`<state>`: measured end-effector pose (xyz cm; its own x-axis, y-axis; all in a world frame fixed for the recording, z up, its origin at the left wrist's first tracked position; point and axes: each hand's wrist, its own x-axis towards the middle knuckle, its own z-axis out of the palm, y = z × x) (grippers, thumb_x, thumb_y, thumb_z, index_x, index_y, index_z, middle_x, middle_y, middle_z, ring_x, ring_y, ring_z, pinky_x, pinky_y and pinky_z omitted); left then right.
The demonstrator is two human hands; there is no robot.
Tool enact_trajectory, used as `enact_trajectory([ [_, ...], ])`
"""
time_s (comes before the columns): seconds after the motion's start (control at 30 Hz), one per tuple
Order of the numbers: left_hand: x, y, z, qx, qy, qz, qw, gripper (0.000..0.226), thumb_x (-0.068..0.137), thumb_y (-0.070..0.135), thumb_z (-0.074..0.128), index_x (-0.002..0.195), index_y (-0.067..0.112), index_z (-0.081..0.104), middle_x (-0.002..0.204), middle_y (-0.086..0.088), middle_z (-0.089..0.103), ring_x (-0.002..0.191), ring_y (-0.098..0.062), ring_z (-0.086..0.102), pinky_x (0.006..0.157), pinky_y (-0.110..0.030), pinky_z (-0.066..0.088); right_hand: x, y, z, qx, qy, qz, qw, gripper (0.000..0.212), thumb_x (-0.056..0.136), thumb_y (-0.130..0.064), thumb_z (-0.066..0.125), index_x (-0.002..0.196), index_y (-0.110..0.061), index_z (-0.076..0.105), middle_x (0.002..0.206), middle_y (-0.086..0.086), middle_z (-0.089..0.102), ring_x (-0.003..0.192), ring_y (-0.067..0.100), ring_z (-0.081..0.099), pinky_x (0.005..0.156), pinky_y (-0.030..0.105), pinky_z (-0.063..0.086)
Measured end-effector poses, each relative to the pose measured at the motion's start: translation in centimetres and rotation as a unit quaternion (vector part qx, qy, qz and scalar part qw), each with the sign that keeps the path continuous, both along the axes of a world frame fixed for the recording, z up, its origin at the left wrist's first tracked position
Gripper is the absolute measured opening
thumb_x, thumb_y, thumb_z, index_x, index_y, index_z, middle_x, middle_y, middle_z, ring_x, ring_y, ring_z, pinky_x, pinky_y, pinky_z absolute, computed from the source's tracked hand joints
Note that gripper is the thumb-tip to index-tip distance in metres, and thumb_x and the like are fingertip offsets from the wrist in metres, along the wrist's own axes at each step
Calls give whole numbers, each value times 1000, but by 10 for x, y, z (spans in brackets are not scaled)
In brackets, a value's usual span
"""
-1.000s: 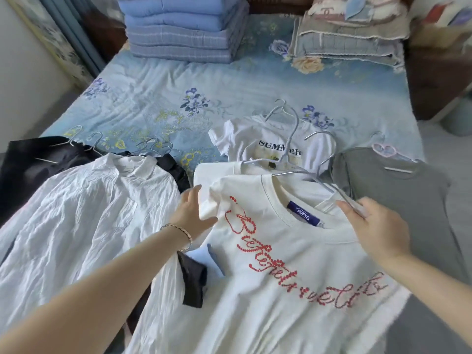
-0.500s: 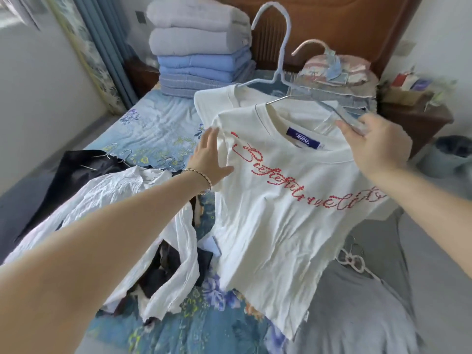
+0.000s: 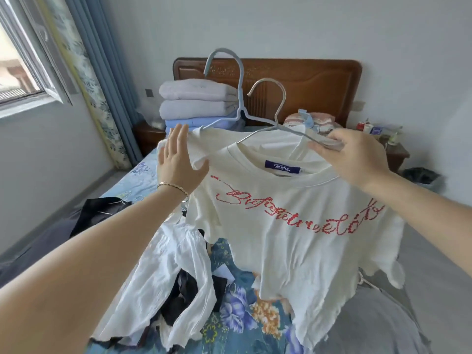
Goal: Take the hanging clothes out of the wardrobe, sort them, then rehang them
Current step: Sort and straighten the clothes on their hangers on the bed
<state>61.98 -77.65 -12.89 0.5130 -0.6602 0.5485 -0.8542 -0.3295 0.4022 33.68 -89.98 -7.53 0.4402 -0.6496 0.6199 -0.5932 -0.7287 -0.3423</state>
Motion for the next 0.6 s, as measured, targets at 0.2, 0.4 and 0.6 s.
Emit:
enact_trajectory([
  [0.2,5,88,16,-8,-89,-16,996,74,80,41,56,142,6,34,137,-13,45,129,-32,38,114,-42,19,-6,86,25,66,-21,22,997,51,82,-46,64,52,-13,41,49,1,36,50,17,36,55,31,30],
  [0.4,2,133,25,-26,-126,14,992,67,84,44,34,140,9,39,123,-14,54,114,-37,47,102,-44,31,-11,125,51,168,-15,70,983,57,81,-37,69,46,-14,30,35,-8,25,36,7,28,37,16,19],
  [0.6,11,119,18,56,-88,7,995,46,97,30,41,140,13,38,127,-12,52,118,-33,41,101,-42,27,7,109,29,206,16,53,977,58,82,-37,68,50,-15,24,44,-6,20,35,8,25,39,20,18],
])
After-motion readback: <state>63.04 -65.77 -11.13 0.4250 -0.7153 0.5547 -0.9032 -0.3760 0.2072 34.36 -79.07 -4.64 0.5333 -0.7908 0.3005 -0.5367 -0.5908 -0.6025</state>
